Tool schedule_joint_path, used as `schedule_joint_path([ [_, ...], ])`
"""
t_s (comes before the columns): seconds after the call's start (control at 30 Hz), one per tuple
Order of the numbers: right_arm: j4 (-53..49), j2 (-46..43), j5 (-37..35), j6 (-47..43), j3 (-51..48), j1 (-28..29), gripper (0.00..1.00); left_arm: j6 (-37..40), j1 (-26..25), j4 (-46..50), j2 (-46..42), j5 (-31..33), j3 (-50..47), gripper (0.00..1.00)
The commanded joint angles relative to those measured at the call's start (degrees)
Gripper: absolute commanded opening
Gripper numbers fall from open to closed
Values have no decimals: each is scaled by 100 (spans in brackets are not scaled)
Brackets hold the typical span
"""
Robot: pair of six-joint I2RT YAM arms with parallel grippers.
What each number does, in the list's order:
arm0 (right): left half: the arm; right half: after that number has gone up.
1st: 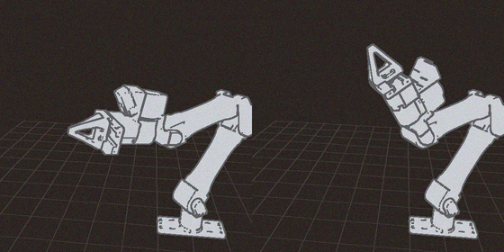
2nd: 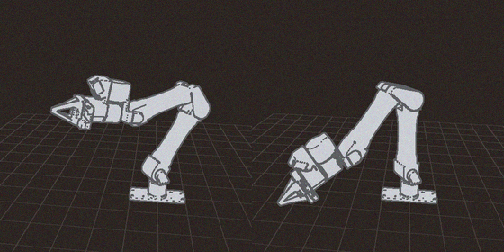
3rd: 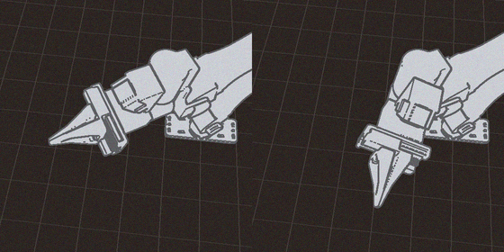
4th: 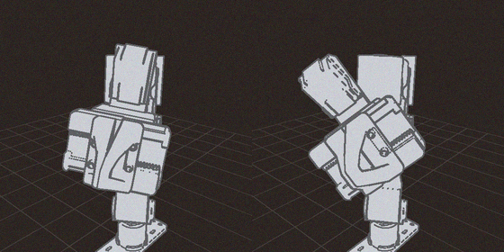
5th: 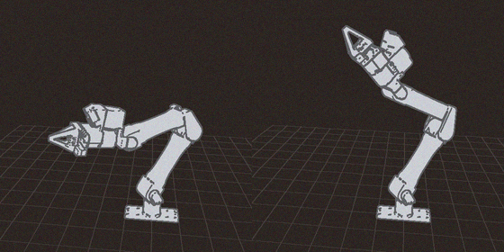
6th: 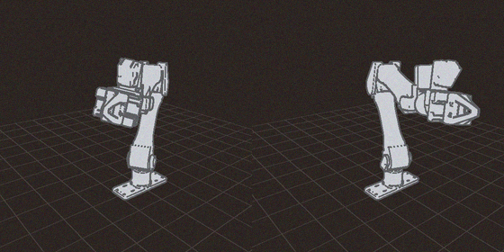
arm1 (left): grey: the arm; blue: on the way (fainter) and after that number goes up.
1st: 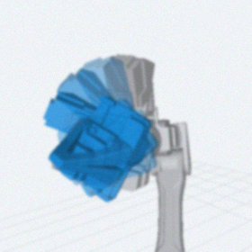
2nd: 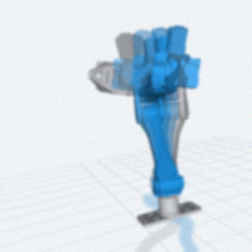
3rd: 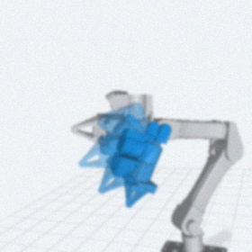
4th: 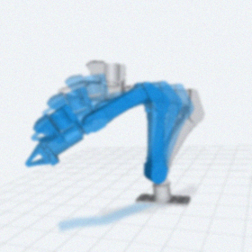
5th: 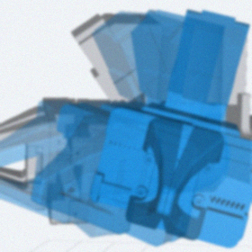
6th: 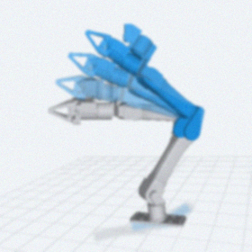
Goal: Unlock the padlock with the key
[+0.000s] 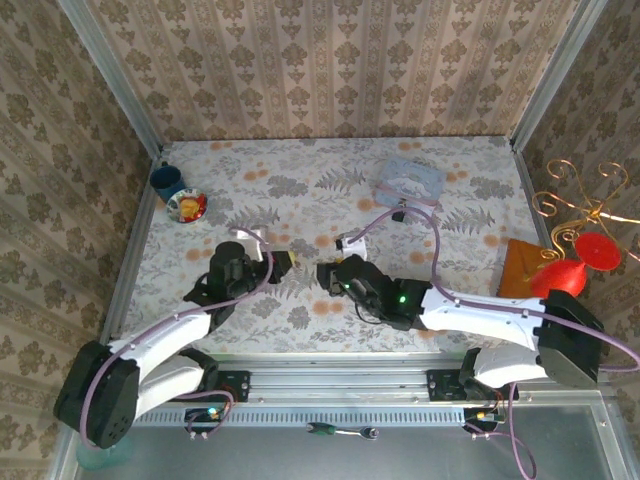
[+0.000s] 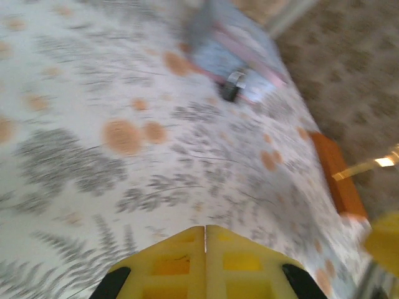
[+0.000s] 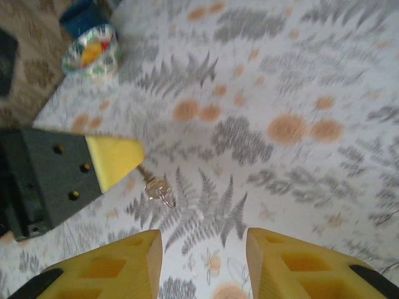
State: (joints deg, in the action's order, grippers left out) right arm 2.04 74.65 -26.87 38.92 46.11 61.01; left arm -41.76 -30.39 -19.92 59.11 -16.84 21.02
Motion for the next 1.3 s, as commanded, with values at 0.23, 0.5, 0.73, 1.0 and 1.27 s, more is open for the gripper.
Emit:
schedule_joint_path([
  [0.23,2553,158,382,-1946,-548,276,39,-1776,-6,1803,-317,976,567,0],
  [0.5,3953,822,1052,-3733,-1012,561,40,-2050,-749,2328,-396,1517,950,0],
  [0.73,4236,1186,873,-4132,-1196,523,39,-2491,-1192,2577,-348,1886,1088,0],
  [1.0,4535,1479,750,-4480,-1362,288,38,-2681,-1390,2884,-487,2062,1099,0],
  [1.27,5048,1726,917,-4625,-1376,297,42,-2659,-1447,2916,-463,1958,1212,0],
])
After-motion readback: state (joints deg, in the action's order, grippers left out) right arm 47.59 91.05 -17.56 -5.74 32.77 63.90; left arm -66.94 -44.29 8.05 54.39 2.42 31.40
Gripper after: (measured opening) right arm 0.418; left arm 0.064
